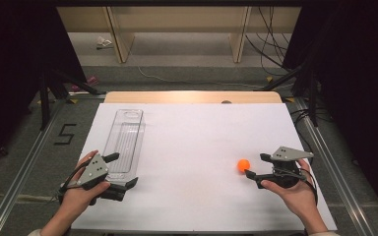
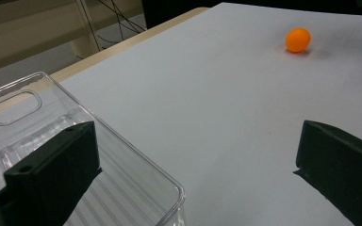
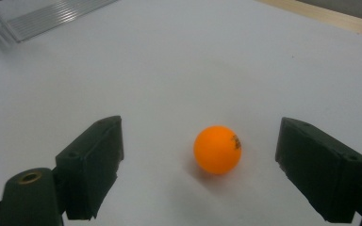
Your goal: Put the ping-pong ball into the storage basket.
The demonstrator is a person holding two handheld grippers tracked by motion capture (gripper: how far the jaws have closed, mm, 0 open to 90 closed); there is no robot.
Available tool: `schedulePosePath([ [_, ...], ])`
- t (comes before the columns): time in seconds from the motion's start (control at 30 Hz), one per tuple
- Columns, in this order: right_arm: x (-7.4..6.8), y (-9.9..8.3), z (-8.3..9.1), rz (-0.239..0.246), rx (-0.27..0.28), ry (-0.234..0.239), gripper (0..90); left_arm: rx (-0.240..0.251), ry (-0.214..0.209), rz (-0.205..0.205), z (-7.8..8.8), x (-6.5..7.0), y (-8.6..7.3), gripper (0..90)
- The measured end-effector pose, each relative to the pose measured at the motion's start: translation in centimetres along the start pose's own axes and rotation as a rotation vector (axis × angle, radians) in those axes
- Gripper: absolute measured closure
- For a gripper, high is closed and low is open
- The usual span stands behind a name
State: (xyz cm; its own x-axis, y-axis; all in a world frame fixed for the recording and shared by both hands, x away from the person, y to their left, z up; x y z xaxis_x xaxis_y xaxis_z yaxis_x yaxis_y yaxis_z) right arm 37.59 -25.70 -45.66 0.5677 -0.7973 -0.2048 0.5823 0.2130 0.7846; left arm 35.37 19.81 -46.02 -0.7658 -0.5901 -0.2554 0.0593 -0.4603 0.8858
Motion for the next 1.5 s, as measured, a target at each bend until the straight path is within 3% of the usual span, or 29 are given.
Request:
schedulePosePath([
  [0.7, -0.2, 0.3, -1.5, 0.027, -0.031, 0.005, 16.7, 0.002, -0.003, 0.004, -0.1, 0.1, 0.0, 0.0],
  [1.0, -0.1, 0.4, -2.9, 0.055, -0.069, -0.013, 16.7, 0.003, -0.004, 0.001, -0.1, 0.1, 0.0, 0.0],
  [1.5, 0.8, 0.2, -4.3, 0.052, -0.104, -0.045, 16.8, 0.001, -0.004, -0.003, -0.2, 0.1, 0.1, 0.0],
])
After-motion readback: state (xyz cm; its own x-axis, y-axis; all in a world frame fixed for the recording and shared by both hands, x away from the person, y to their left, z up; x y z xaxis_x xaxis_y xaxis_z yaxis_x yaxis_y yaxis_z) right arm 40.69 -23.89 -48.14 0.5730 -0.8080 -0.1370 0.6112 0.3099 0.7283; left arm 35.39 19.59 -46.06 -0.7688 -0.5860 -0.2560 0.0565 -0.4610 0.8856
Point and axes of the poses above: each handheld gripper's, and its own axes: z roughly backward along the jaws, y roughly out of its top, x roughly to its right, the point moved 5 cm from there along -z, roughly forward along the jaws, and after that the axes turned 12 degrees about -z, right-handed, at the moved point
